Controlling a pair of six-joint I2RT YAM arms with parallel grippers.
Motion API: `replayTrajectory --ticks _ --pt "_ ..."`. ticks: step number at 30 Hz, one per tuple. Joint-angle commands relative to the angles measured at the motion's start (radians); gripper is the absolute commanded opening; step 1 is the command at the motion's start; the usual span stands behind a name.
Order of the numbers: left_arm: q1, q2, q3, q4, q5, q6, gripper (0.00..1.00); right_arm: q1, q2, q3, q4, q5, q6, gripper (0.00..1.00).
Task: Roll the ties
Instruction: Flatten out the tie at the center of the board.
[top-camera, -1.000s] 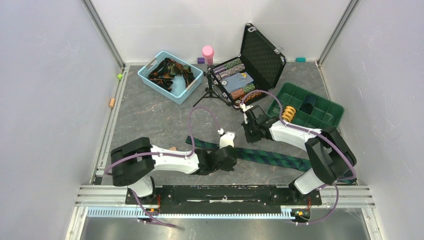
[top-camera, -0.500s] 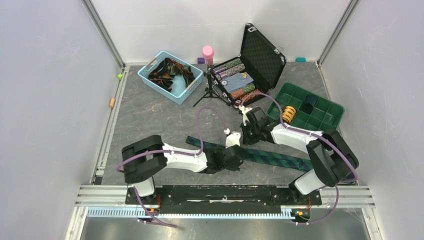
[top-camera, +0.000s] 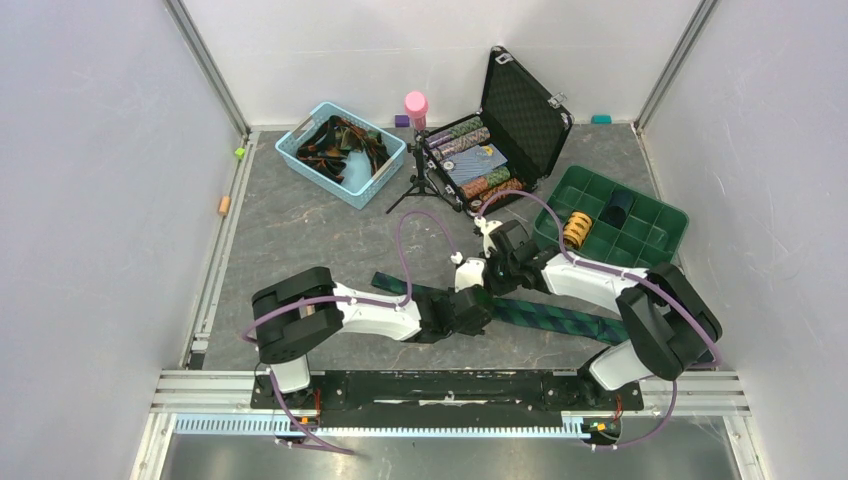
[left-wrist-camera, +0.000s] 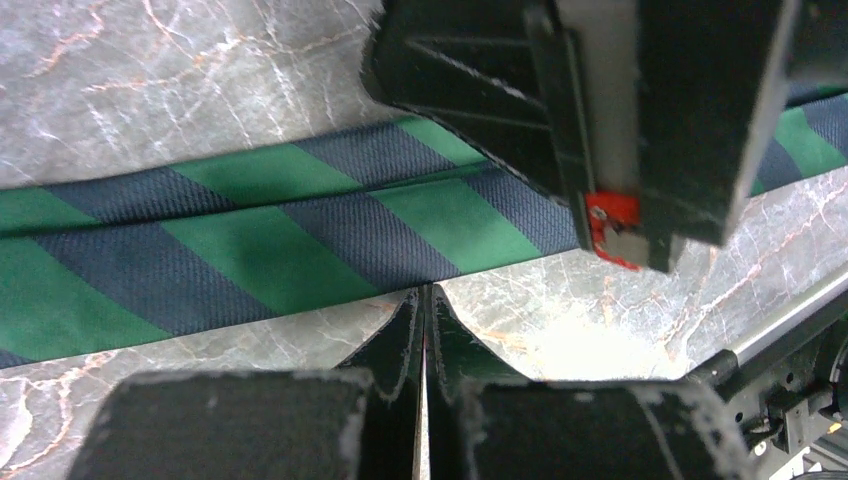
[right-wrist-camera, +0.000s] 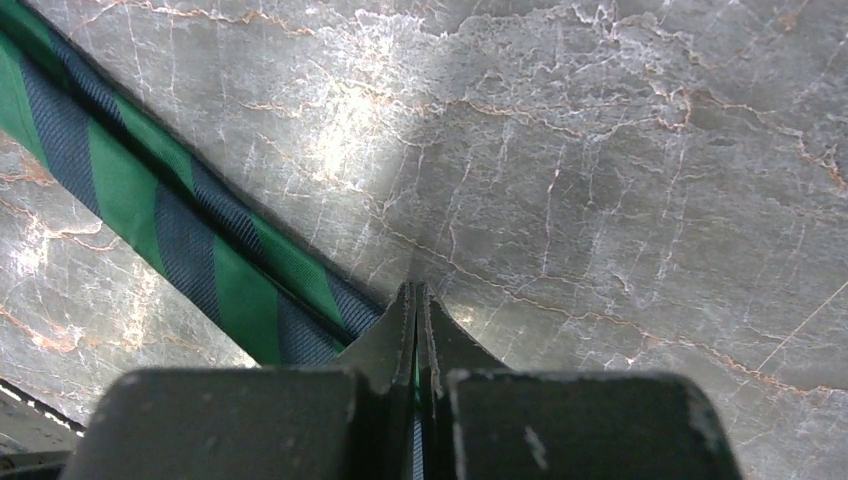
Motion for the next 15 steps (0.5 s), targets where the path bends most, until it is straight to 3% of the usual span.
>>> replayTrajectory --ticks 1,15 --pt "0.024 0.021 0.018 -0.005 -0.049 0.003 0.02 0.012 0.004 -0.039 -0.082 0.001 0.004 0.00" --pt "0.062 0.024 0.029 0.024 -0.062 0.019 0.02 0.022 0.011 -0.040 -0.087 -0.009 0.009 0.00"
